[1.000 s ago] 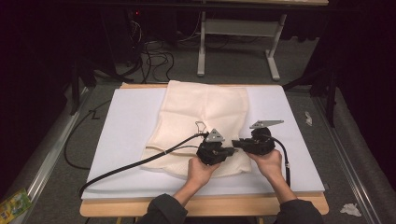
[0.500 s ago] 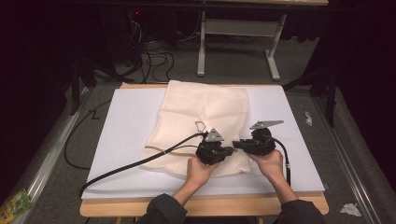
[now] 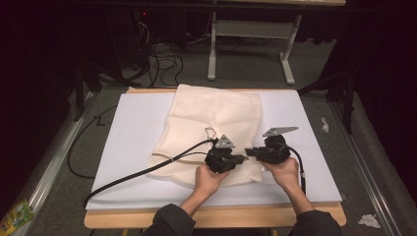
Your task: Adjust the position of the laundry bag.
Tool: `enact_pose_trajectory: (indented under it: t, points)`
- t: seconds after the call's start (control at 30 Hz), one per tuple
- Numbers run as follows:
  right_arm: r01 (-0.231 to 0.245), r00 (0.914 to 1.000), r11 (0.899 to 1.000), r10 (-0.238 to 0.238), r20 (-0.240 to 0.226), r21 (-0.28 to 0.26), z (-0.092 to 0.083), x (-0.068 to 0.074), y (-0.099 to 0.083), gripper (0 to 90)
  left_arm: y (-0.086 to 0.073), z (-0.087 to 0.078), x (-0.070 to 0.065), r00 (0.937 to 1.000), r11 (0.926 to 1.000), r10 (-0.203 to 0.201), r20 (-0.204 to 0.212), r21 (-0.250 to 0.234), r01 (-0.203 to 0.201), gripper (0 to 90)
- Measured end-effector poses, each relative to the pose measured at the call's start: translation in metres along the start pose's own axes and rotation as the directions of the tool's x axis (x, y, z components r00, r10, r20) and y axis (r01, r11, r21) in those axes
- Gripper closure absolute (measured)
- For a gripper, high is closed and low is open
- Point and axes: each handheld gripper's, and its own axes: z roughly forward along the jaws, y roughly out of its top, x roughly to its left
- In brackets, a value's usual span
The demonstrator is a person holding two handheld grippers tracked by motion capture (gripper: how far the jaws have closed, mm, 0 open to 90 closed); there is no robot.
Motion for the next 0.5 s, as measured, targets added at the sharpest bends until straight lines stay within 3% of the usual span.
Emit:
enact_pose_trajectory:
  t: [0.33,0.5]
  points:
    - [0.025,0.9997,1.0,-0.025,0.005,0.006,0.0,0.0029,0.0009,88.5,0.0027,-0.0059,-0.0013,0.9996,0.9999,0.017,-0.022,0.001,-0.017,87.7]
    - [0.028,0.9995,1.0,-0.029,0.016,0.008,0.0012,0.0033,0.001,88.5,-0.0017,-0.0033,-0.0045,0.9989,0.9988,0.032,-0.035,0.038,-0.031,87.9]
